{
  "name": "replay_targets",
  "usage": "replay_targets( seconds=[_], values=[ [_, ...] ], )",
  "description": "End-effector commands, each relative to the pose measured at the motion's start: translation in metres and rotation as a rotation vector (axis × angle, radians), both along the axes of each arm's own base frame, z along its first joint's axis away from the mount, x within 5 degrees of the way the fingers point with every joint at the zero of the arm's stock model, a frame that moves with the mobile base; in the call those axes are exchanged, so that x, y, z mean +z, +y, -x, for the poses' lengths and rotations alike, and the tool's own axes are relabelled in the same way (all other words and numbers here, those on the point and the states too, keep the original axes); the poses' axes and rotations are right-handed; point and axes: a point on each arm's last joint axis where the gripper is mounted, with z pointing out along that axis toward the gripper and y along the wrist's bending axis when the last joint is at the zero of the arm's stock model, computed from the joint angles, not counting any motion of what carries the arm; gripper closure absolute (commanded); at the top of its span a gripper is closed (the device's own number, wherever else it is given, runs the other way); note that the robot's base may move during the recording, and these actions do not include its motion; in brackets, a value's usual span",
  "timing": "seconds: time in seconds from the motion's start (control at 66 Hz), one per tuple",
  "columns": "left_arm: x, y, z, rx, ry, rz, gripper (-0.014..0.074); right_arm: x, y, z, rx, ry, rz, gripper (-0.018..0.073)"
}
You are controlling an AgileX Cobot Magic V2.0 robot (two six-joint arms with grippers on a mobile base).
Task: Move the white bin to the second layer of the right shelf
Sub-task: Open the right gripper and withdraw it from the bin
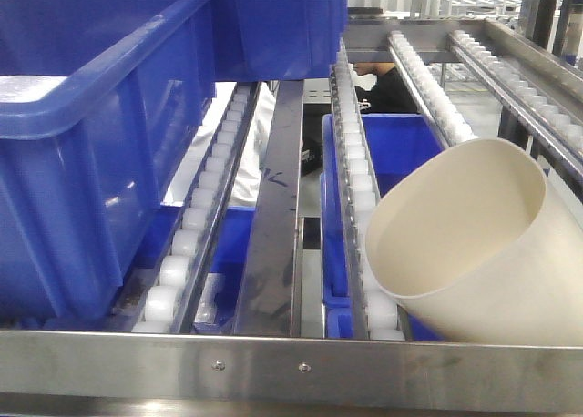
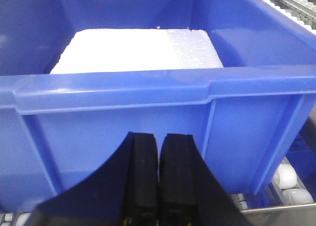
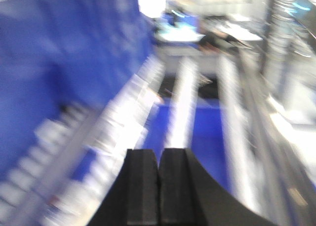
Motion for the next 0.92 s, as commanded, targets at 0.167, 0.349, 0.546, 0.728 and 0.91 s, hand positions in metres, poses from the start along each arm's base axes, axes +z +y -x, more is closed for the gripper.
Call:
replay_targets(
  seconds=[0.167,0.349,0.546,0.728,0.91],
  values=[
    [-0.001,0.0,0.0,-0.003,-0.069,0.019,0.0512,-0.071,-0.004,0.008,-0.075,-0.086,0.024,0.0494],
    [-0.001,0.0,0.0,-0.003,-0.069,0.019,0.0512,-0.091,-0.002,0.004,-0.059,-0.089,0.025,0.0494],
    [-0.001,0.0,0.0,-0.003,-0.069,0.019,0.0512,-0.091,-0.002,0.004,-0.059,-0.091,0.028,0.0494],
    [-0.001,0.0,0.0,-0.003,-0.069,0.019,0.0512,-0.091,-0.002,0.004,-0.059,-0.091,0.028,0.0494],
    [-0.001,0.0,0.0,-0.003,-0.069,0.019,0.0512,-0.091,-0.002,0.004,-0.059,-0.091,0.028,0.0494]
  ],
)
